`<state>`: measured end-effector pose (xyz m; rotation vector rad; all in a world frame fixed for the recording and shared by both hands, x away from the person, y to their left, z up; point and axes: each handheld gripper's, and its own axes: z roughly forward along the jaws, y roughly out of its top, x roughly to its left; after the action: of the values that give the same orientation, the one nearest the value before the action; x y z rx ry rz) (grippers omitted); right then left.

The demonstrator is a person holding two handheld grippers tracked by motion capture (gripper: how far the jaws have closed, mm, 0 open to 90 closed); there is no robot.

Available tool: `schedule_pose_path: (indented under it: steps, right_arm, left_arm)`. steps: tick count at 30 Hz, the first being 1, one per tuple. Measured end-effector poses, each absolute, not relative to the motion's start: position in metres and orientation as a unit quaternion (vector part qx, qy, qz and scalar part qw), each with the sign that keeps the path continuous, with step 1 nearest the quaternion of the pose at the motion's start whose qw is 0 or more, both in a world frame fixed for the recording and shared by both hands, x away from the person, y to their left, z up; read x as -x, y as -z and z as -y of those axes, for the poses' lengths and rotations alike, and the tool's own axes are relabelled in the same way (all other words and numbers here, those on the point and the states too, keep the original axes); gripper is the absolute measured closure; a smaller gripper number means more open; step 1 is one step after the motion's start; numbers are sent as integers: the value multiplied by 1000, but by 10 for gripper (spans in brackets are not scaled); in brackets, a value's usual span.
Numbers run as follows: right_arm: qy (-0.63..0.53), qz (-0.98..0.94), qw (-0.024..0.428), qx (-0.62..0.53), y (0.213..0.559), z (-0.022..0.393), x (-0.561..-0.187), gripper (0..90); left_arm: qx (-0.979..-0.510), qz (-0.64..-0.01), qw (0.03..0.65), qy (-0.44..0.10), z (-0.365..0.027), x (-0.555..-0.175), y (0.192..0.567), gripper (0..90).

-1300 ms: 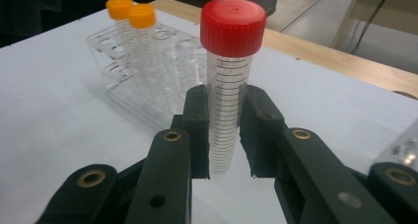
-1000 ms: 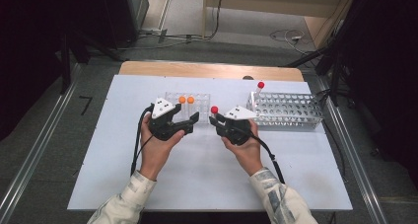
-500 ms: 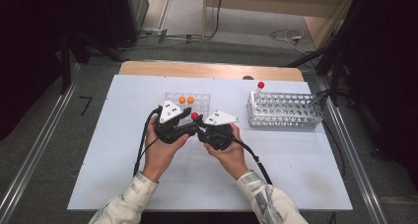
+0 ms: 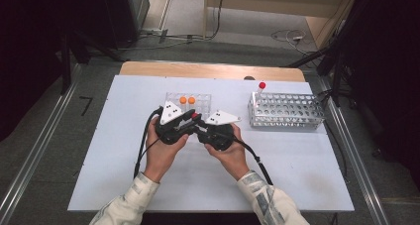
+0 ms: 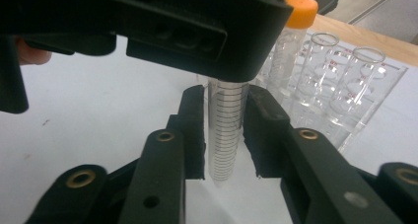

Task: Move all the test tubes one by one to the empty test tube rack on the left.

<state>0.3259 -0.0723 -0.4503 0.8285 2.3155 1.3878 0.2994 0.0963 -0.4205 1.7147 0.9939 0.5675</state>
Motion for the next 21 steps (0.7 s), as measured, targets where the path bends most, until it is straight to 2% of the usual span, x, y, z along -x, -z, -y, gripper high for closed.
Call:
schedule_pose_path:
  steps: [6, 13, 21]
  right_arm:
    - [-489, -807, 156, -293, 448, 75, -324, 339]
    - [-490, -799, 167, -304, 444, 95, -324, 262]
    - [-487, -789, 175, -332, 444, 125, -331, 252]
  left_arm:
    - [-700, -421, 525, -239, -106, -300, 414, 711]
    - [-680, -445, 528, -246, -120, -301, 403, 711]
    - [-662, -462, 528, -263, -137, -310, 386, 711]
